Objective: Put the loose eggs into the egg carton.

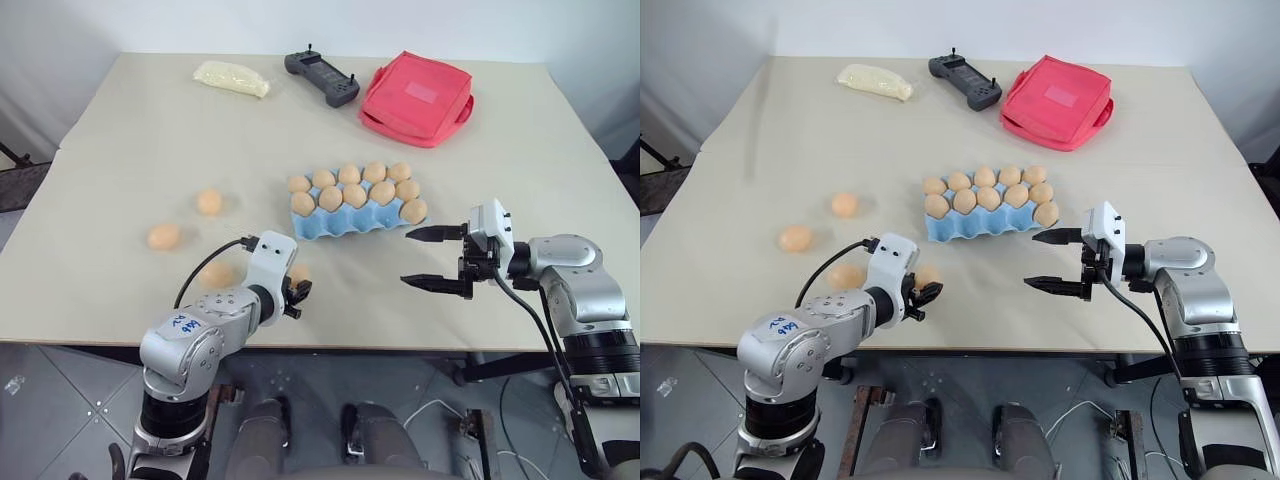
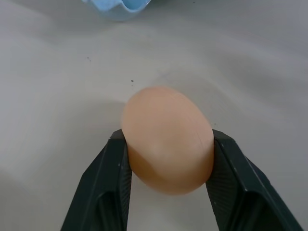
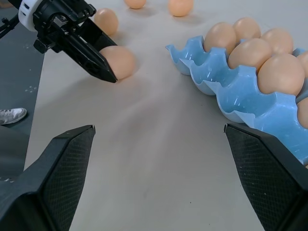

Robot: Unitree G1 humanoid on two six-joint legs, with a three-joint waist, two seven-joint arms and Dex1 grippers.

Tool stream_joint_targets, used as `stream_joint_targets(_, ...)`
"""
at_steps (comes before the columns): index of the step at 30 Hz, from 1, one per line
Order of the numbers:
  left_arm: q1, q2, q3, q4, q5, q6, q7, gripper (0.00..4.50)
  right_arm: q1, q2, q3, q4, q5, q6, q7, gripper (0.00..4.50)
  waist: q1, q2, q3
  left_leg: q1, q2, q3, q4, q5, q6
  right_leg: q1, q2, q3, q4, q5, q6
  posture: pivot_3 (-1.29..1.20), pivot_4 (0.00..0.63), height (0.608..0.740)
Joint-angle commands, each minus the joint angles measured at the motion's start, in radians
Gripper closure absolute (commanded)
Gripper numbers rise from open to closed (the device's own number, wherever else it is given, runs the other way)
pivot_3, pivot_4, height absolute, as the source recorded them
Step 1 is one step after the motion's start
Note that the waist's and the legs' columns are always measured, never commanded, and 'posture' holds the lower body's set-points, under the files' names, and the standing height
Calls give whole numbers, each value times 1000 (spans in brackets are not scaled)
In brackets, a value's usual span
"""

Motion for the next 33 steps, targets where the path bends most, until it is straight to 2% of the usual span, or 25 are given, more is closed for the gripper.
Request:
stream_joint_targets(1, -23, -16, -15, -4, 44, -169, -18, 2871, 11, -33, -51, -41, 22, -5, -7, 0, 0, 0, 0, 0, 0, 0, 0, 0, 0, 0, 0, 0, 0, 0, 0, 0, 150, 740)
stream_joint_targets(5, -49, -24, -22, 35, 57, -410, -104, 2889, 24, -55, -64, -45, 27, 1, -6, 0, 2, 0, 0, 0, 0, 1, 0, 0, 0, 0, 0, 0, -1, 0, 0, 0, 150, 740)
stream_joint_targets(9, -75, -33, -47, 110, 52, -564, -199, 2889, 32, -79, -91, -32, 19, -6, -13, 0, 2, 0, 0, -1, 0, 1, 0, 0, 0, 0, 0, 0, -2, 0, 0, 0, 150, 740)
stream_joint_targets(16, -152, -87, -102, 297, 102, -765, -272, 2889, 53, -93, -122, -48, 20, -9, -43, 0, 5, 0, 0, -1, 0, 2, 0, 0, 1, 0, 0, 0, -2, 1, 1, 0, 150, 740)
stream_joint_targets(33, -566, -242, -52, 1174, 192, -1282, -466, 2889, 191, -74, -206, -196, 57, -2, -189, 0, 25, 0, 0, -3, -3, 2, 2, -1, 3, -1, -1, -2, -4, 2, 4, 0, 150, 740)
